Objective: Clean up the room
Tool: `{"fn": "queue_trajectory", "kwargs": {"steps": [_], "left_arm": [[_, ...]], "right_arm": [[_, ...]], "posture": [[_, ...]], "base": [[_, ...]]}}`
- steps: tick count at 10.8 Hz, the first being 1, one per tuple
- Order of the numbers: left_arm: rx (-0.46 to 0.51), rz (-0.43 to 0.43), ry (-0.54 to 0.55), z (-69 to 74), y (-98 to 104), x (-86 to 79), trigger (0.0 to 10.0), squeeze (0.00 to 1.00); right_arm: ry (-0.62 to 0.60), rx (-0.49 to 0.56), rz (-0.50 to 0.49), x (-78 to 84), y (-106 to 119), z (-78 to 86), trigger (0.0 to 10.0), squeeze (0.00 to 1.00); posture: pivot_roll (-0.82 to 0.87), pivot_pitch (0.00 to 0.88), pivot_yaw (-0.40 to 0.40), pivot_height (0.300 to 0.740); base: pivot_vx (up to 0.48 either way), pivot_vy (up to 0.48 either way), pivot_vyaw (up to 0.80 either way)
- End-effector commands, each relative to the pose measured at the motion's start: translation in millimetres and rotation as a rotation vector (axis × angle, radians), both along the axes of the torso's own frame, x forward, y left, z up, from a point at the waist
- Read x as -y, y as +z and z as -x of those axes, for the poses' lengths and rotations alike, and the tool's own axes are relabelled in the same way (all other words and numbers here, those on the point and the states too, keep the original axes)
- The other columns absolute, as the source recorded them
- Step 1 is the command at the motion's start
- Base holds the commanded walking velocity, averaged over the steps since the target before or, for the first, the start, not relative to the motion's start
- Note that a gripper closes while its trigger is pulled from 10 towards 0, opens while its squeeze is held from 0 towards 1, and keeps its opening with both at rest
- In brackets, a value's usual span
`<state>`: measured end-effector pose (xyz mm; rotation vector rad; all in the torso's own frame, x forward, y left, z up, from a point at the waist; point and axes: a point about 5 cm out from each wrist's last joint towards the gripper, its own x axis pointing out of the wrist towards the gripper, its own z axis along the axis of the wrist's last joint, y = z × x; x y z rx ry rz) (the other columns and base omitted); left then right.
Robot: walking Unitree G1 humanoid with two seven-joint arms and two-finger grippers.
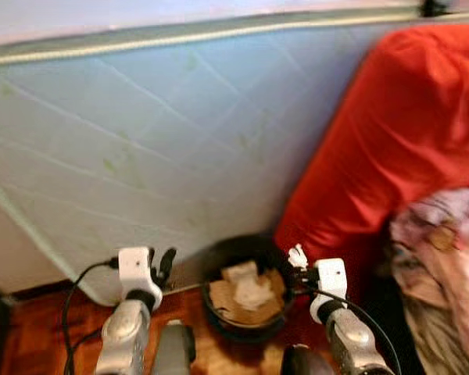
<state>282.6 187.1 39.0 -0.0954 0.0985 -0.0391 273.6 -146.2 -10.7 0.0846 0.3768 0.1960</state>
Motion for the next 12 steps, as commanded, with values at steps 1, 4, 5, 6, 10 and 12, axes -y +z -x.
{"fn": "queue_trajectory", "kwargs": {"steps": [1, 4, 5, 6, 10, 12], "left_arm": [[0.009, 0.002, -0.004, -1.2, 3, 0.8, 10.0, 0.0], [0.026, 0.008, -0.004, -4.7, 9, 2.7, 10.0, 0.0], [0.039, 0.008, -0.002, -7.0, 13, 2.4, 10.0, 0.0], [0.05, 0.008, 0.0, -10.5, 16, 1.6, 10.0, 0.0], [0.046, 0.018, 0.011, -11.0, 18, 1.2, 10.0, 0.0], [0.039, 0.022, 0.014, -9.2, 16, 0.5, 10.0, 0.0]], "right_arm": [[0.026, -0.009, -0.001, -4.0, -1, 0.6, 10.0, 0.0], [0.139, -0.007, -0.021, -21.4, 3, -3.6, 10.0, 0.0], [0.144, 0.008, -0.022, -24.9, 9, -10.5, 10.0, 0.0], [0.147, 0.028, -0.033, -31.6, 19, -21.8, 10.0, 0.0], [0.162, 0.019, -0.027, -36.5, 18, -21.3, 10.0, 0.0], [0.158, 0.0, -0.02, -32.4, 13, -17.1, 10.0, 0.0]], "posture": [[0.04, 0.134, -0.046, 0.622], [0.05, 0.15, -0.047, 0.622], [0.05, 0.153, -0.047, 0.622], [0.06, 0.158, -0.047, 0.622], [0.06, 0.164, -0.047, 0.622], [0.06, 0.164, -0.046, 0.622]], "base": [[0.0, 0.0, 0.0], [0.0, 0.0, 0.0], [0.0, 0.0, 0.0], [0.0, 0.0, 0.0], [0.0, 0.0, 0.0], [0.127, 0.0, 0.0]]}}
